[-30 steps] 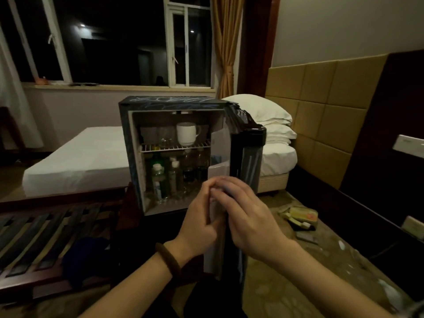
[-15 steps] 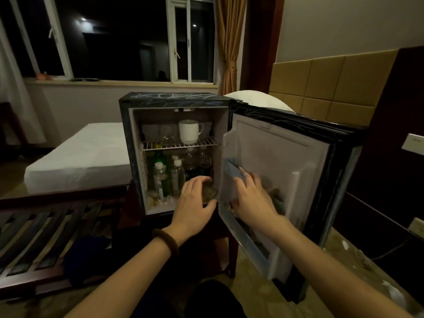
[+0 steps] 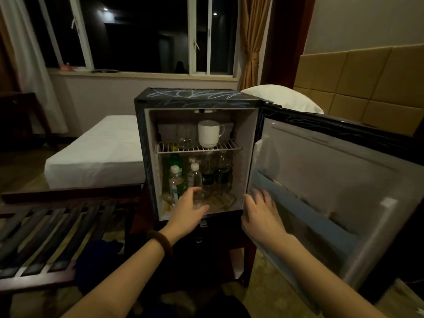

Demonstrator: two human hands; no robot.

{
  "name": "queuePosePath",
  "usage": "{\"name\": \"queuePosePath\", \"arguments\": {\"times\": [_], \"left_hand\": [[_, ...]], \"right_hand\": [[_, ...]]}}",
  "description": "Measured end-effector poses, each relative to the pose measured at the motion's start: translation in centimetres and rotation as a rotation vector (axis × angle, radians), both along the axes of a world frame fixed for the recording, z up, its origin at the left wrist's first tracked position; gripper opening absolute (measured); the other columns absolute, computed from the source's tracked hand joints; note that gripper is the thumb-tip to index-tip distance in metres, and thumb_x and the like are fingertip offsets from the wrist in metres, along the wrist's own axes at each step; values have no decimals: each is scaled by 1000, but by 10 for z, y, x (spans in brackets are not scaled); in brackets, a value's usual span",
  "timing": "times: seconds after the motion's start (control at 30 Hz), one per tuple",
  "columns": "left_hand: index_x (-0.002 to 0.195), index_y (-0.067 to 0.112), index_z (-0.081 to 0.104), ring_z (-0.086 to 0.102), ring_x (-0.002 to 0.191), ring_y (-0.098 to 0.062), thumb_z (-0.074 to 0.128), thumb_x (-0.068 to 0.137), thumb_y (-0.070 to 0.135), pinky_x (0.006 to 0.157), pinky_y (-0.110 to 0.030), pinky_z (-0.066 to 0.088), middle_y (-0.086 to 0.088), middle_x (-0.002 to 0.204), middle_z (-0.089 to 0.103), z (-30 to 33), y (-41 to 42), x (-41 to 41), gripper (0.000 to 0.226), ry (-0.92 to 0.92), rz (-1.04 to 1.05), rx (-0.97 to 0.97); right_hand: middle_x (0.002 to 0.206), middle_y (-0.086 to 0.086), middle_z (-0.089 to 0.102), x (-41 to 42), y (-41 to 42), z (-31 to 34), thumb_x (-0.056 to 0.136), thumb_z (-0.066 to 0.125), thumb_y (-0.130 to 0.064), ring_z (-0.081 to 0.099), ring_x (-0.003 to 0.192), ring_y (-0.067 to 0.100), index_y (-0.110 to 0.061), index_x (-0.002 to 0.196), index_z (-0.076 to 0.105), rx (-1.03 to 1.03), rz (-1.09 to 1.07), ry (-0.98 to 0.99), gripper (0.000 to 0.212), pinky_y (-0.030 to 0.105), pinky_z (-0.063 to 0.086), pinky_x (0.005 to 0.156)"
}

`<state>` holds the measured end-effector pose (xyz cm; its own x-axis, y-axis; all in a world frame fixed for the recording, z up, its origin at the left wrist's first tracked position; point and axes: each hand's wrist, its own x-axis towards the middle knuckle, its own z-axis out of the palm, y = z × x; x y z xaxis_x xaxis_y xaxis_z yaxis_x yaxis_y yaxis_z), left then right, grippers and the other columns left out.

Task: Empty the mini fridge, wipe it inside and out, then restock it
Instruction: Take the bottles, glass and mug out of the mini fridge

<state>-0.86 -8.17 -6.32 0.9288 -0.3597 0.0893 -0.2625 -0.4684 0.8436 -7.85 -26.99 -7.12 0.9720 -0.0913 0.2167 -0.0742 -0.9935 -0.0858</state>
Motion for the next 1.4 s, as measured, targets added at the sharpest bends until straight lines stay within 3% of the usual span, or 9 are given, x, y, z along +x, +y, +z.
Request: {"name": "queuePosePath", "arguments": {"times": [0.17,0.43,0.6,0.7,0.8,0.93,1.17,1.3,1.4], "left_hand": [[131,14,40,40,120,-11,62,87,18,94,-21,31,-4,135,45,-11,8,46,49,34,73,-36],[130,16,40,43,123,-16,61,87,18,104,-31,35,-2,135,46,-33,18,115,48,82,150,-74],[131,16,38,46,121,-20,66,82,16,105,-35,36,-4,131,49,-65,15,153,57,77,293,-144],[136,11,35,46,121,-23,68,80,14,97,-25,35,-7,132,48,-83,11,181,65,38,347,-144],[139,10,30,43,124,-22,70,78,13,100,-26,33,-8,135,45,-99,4,205,73,33,394,-188],[145,13,19,37,129,-16,73,75,8,103,-23,27,-2,139,40,-121,-11,219,89,55,450,-312],[142,10,22,44,125,-26,73,77,14,106,-40,37,-11,140,43,-162,-17,249,83,226,540,-350],[138,16,30,49,121,-24,75,74,15,103,-46,40,-7,134,50,-169,-16,250,79,199,528,-372],[136,19,36,48,123,-17,76,73,11,106,-42,38,-2,134,51,-161,-17,238,75,125,470,-433]], "right_hand": [[152,9,18,44,-1,-6,91,49,-28,9,141,32,-16,142,27,43,28,6,57,45,16,115],[148,10,27,136,25,-24,89,52,-28,18,136,30,-13,142,30,204,93,18,60,39,21,112],[148,11,27,195,30,-57,89,58,-29,24,135,30,-11,144,24,527,13,137,67,36,22,111],[147,14,30,228,37,-72,87,63,-26,31,134,30,-8,145,21,705,-39,111,74,34,28,108],[144,14,37,260,45,-85,84,67,-19,37,132,27,-6,144,22,876,-97,76,76,32,32,105],[138,13,46,293,61,-110,81,70,-13,44,128,30,-12,143,23,1067,-203,54,78,39,38,104],[134,11,50,317,70,-145,78,73,-18,48,123,29,-16,139,28,1125,-265,5,76,34,40,99],[127,11,57,316,69,-150,76,75,-20,54,117,27,-16,133,39,1106,-288,-24,67,32,43,94],[122,13,60,303,70,-147,73,77,-16,57,113,28,-13,127,47,1102,-259,-107,62,31,45,91]]}}
